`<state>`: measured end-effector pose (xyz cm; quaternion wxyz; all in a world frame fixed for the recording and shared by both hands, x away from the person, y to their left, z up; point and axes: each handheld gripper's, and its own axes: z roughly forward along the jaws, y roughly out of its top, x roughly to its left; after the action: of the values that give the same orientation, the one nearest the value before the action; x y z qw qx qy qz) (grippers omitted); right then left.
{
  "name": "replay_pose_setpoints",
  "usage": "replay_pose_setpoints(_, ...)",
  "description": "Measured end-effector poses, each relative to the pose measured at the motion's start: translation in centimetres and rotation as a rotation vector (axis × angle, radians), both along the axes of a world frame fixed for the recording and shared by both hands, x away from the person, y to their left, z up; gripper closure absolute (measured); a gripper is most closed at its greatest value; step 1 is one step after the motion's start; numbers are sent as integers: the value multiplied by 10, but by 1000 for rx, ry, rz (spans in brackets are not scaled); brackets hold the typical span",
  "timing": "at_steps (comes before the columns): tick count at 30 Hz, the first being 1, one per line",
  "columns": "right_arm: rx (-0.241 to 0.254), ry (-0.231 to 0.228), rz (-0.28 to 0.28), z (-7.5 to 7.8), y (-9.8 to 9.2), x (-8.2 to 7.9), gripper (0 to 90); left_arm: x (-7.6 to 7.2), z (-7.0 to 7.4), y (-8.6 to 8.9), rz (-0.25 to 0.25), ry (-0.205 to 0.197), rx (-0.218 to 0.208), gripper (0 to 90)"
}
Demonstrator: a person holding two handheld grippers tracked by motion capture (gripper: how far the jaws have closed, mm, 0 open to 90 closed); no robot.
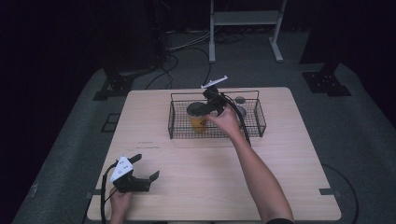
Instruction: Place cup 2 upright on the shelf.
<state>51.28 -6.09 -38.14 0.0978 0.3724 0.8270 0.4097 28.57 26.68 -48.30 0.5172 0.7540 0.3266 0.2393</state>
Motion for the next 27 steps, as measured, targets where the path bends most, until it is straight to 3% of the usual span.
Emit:
replay_pose_setpoints(7,14,-15,5,7,-13,-9,12,0,0,0,0,-1,0,0)
replay_pose_setpoints(8,35,-18,4,10,-19,-12,12,0,0,0,0,0,2,0)
replay_pose_setpoints(27,13,-22,26,17,-60,-44,12,0,0,-1,-1,1,9,0)
